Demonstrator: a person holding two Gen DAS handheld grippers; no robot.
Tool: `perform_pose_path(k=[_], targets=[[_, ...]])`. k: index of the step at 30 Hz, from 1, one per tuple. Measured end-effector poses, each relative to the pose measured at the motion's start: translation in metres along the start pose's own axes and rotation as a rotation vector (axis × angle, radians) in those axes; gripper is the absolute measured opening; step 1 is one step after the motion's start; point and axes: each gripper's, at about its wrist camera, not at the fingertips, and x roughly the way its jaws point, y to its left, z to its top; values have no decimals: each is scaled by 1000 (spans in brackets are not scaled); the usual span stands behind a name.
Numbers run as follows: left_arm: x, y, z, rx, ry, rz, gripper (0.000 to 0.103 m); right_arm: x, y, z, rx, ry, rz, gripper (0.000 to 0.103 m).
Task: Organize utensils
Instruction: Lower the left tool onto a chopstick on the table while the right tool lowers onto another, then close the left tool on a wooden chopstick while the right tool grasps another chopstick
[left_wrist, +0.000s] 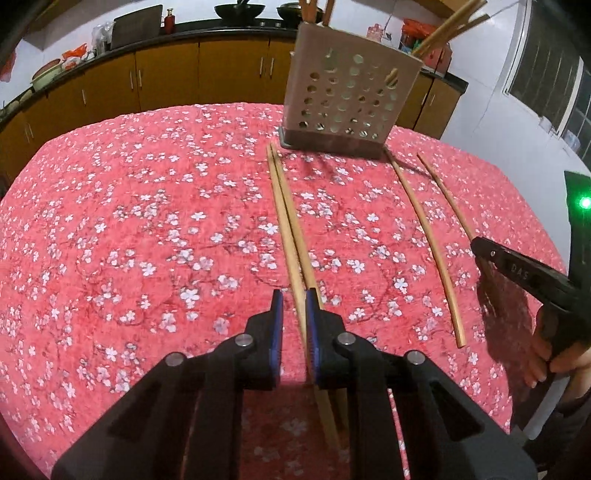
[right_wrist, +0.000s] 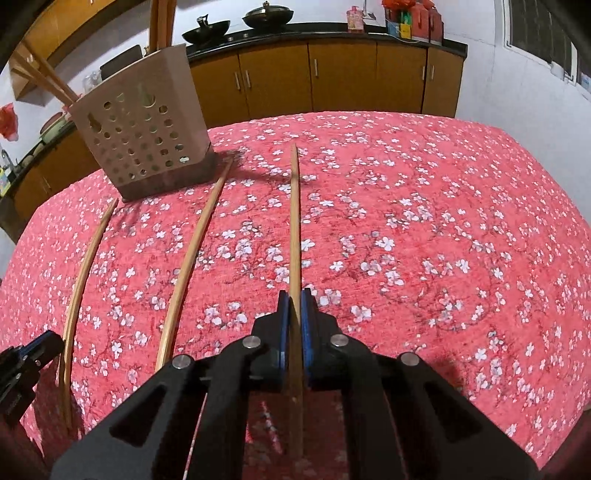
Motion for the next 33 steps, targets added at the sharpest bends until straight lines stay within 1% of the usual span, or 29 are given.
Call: perform_pose_path(k=[2, 4, 8, 10, 14, 18, 21, 23, 25, 30, 33], targets=[[4, -5, -1, 10, 8, 12, 14, 1, 4, 0, -13, 2, 11, 8], [4, -10, -2, 35, -6, 47, 11, 1, 7, -1, -23, 2, 13, 8], [6, -6, 2, 26, -9, 75, 8, 1, 9, -1, -41, 1, 9, 8], [10, 2, 9, 26, -9, 97, 8, 2, 10, 0, -52, 4, 10, 8], [17, 30, 26, -11, -15, 145, 8, 7, 8, 9, -48, 5, 13, 8], [20, 58, 40, -59, -24, 141, 8, 16, 9, 18, -47, -6, 11, 8], [21, 68, 43, -79, -32, 117, 8, 20, 10, 20, -54, -15, 13, 8], [20, 70, 43, -79, -43, 116, 8, 21, 12, 19, -64, -26, 7, 8], [19, 67, 40, -60, -55, 130, 9, 21, 11, 19, -61, -26, 12, 8], [18, 69, 38, -82, -59, 109, 9, 22, 10, 20, -52, -25, 22, 8], [17, 68, 37, -84, -59, 110, 9, 22, 10, 19, -54, -25, 19, 8]])
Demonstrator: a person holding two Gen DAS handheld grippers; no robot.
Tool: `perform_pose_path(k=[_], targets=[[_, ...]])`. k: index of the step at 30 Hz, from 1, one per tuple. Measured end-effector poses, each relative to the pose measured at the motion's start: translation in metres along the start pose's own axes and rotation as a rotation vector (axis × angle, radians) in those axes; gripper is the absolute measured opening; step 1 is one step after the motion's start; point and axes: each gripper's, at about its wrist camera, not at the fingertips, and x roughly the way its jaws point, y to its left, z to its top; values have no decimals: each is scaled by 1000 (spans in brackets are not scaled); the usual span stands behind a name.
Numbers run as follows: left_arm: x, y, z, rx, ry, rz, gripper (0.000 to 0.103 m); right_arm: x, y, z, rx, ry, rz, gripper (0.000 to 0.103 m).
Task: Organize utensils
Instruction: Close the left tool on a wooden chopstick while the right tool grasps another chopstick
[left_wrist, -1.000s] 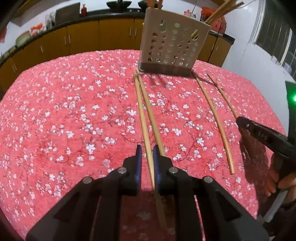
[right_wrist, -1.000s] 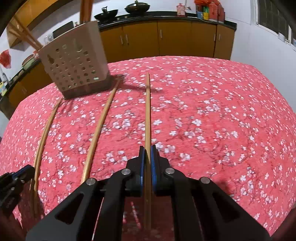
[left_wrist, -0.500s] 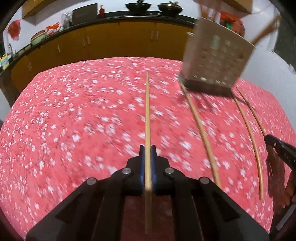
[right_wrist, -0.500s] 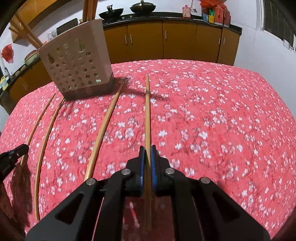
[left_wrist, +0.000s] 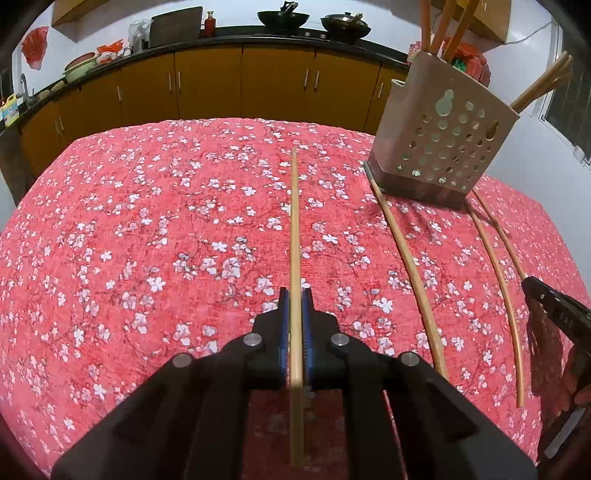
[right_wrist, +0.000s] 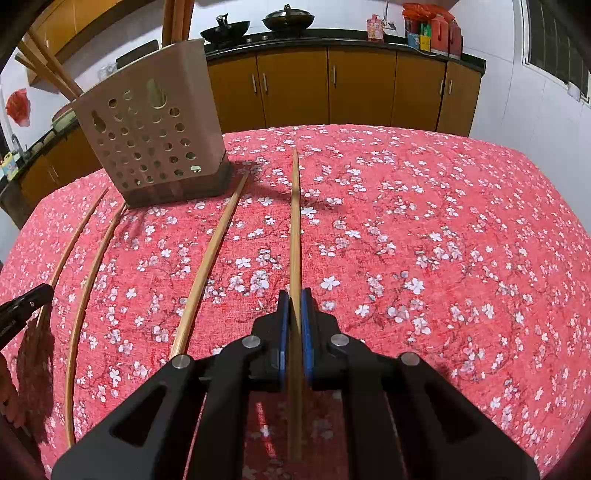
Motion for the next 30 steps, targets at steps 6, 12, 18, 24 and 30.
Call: perform_pose_path(k=[6, 12, 18, 24, 30], targets=[[-1, 0, 1, -5, 1, -4, 9, 0, 0, 0, 1, 0, 1, 8], [-1, 1, 1, -7, 2, -4, 9, 0, 0, 0, 3, 0, 2, 8], [-1, 0, 1, -9, 3, -4, 9, 0, 0, 0, 3, 1, 2, 8], [-1, 0, 2, -9, 4, -4, 9, 0, 0, 0, 4, 1, 4, 8], [-1, -1, 2, -12, 4, -6, 10, 1, 0, 1, 5, 1, 4, 8]])
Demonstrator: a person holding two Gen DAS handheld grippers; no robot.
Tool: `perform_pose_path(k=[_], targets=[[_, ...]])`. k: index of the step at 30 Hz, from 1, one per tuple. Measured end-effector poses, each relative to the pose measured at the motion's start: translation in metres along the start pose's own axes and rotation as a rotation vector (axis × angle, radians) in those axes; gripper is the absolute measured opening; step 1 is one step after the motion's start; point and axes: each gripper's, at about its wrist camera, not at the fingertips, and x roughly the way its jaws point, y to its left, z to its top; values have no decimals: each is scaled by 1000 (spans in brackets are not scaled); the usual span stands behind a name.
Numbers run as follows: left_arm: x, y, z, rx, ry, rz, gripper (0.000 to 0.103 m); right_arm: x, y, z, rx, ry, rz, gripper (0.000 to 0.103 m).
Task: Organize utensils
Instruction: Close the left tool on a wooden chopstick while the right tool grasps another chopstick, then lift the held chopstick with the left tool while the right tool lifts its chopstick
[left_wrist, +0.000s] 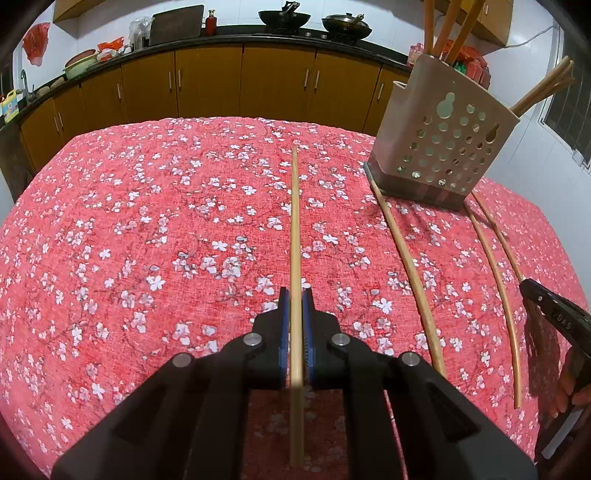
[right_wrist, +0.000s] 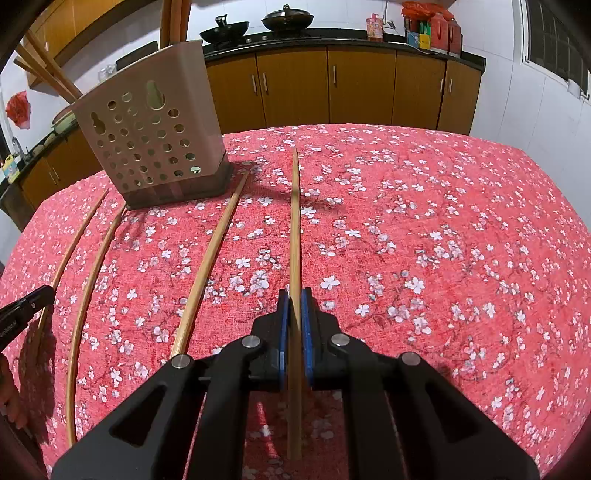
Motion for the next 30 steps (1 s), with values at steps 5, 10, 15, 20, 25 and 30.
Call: perform_pose_path(k=[5, 10, 15, 20, 25, 30], targets=[[0, 0, 0, -8, 10, 6, 10, 0, 0, 0, 0, 0, 0, 8], [0, 1, 0, -8, 10, 7, 10, 0, 0, 0, 0, 0, 0, 8], [-6, -5, -7, 20, 13, 33, 10, -6, 4, -6, -19, 3, -2, 8], [-16, -9, -19, 41, 16, 43, 10, -11, 3, -9, -9, 5, 17, 8], [-19, -13, -23, 69, 19, 66, 8, -11, 2, -7, -9, 5, 21, 8], [-21, -11, -19, 91, 52, 55, 7, -34, -5, -5, 0, -41, 38, 8]])
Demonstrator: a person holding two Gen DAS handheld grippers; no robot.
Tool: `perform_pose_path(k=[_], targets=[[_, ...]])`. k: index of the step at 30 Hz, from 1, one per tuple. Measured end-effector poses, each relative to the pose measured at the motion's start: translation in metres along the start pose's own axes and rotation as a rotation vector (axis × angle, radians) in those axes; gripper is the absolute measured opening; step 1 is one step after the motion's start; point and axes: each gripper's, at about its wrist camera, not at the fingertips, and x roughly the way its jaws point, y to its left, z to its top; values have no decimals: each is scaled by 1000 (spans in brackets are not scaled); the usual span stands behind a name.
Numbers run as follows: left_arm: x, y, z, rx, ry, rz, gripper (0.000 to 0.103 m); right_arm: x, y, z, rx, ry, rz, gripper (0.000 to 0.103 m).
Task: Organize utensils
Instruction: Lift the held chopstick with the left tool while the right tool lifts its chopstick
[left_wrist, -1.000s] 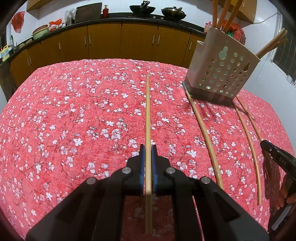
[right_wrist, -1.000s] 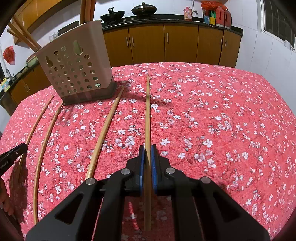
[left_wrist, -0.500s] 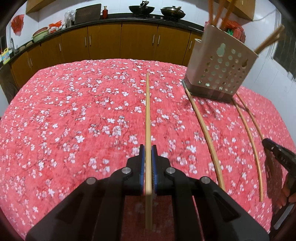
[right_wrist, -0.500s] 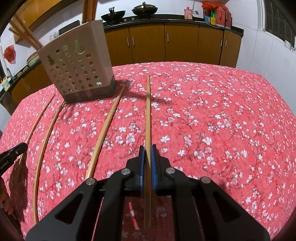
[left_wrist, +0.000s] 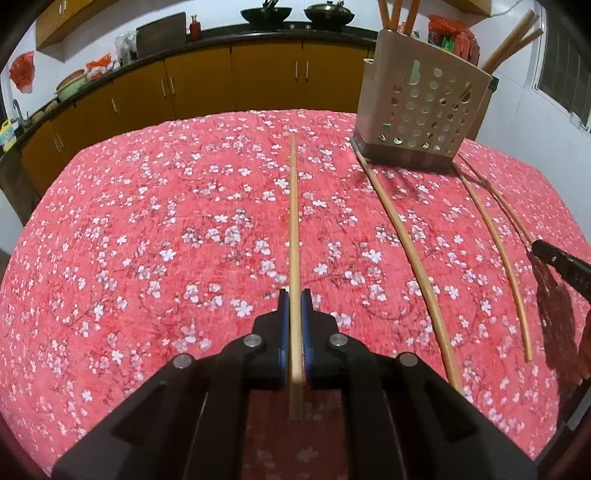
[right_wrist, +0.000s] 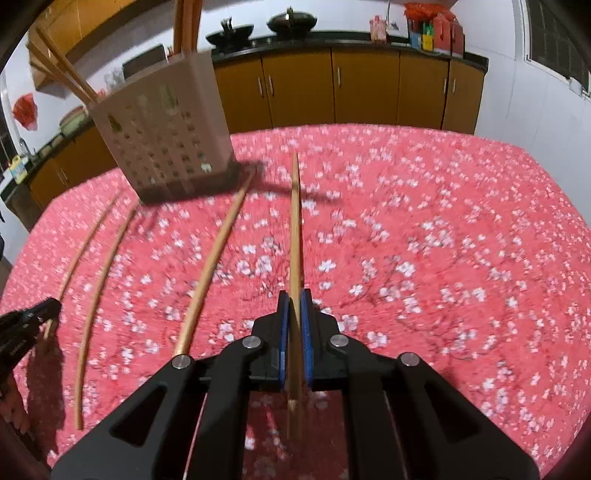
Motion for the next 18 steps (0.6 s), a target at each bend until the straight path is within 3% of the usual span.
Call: perform_pose_path(k=[7, 18], targets=[[-33, 11, 12, -19, -40, -46, 8, -41, -7, 15, 16, -107, 7, 8], [-96, 15, 37, -16, -211, -68, 7, -81, -11, 34, 34, -252, 13, 8]])
